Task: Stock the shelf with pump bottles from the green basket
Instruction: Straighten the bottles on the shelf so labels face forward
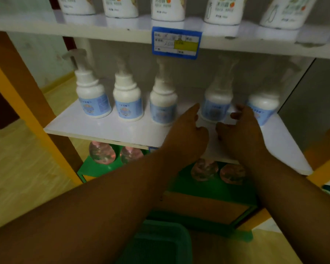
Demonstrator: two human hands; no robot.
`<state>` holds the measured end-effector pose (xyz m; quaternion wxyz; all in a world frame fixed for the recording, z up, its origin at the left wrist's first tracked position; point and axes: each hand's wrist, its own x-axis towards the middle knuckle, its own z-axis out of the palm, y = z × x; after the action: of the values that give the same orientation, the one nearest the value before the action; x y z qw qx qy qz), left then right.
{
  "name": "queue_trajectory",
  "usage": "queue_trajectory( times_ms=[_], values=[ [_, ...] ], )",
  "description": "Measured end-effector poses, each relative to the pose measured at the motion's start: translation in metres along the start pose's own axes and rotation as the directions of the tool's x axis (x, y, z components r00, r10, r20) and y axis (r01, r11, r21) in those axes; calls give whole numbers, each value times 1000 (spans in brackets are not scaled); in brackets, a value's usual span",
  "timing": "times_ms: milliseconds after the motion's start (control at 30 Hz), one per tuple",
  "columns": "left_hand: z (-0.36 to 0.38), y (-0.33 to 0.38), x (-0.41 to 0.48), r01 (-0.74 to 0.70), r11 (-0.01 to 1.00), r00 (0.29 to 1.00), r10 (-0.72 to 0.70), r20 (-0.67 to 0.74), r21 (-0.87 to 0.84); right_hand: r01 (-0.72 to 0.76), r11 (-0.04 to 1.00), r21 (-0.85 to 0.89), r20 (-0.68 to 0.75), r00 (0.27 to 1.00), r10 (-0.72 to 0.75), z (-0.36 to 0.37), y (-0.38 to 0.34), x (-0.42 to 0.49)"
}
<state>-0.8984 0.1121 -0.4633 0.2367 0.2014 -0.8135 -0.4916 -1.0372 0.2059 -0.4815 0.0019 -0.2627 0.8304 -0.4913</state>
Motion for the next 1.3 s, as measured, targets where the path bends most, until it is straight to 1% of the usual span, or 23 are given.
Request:
queue_trajectory(
  times_ms=[67,100,133,200,267,300,367,433,600,633,700,767,833,900,1033,1133,1300],
  values=[
    [9,8,22,11,994,998,-16,54,106,95,995,22,122,988,-97,-3,-3,15],
    [11,11,31,19,993,997,-27,67,113,113,992,47,176,977,-120,-5,-2,20],
    [13,11,40,39,994,996,-46,72,104,95,993,74,228,967,-110,-7,-2,25],
    [16,6,50,44,994,996,-52,75,103,6,988,152,301,952,-52,-10,1,28],
    [18,0,54,28,990,995,-41,92,138,-42,969,245,326,944,-41,-9,8,29],
    [17,-1,53,19,987,995,-35,97,158,-39,961,272,327,943,-55,-8,12,30],
    [14,-2,49,12,985,995,-28,94,172,-21,955,297,314,946,-77,-5,14,31],
    [10,-3,44,34,982,997,-46,64,187,-20,946,323,303,949,-84,-3,16,31],
    [0,-6,29,45,957,998,-56,30,285,-49,934,355,347,934,-83,-1,19,31],
    [-2,-5,26,65,959,996,-77,33,276,-47,933,357,351,933,-87,-1,18,31],
    [-9,-5,22,95,969,992,-110,55,230,-35,937,348,351,932,-96,0,17,29],
    [-17,-5,18,109,970,988,-130,86,218,-16,948,318,329,940,-95,1,15,26],
    [-25,-9,12,115,969,984,-141,110,220,56,971,234,273,954,-121,2,12,23],
    [-30,-15,5,124,981,980,-145,140,150,119,984,136,238,960,-149,3,11,21],
    [-28,-19,3,118,988,988,-126,84,104,165,985,53,215,961,-172,5,11,20],
    [-27,-16,7,151,987,987,-154,55,64,181,983,24,200,963,-182,6,11,19],
    [-27,-20,11,134,980,988,-144,61,147,213,977,-29,151,967,-207,7,10,16]
  ],
)
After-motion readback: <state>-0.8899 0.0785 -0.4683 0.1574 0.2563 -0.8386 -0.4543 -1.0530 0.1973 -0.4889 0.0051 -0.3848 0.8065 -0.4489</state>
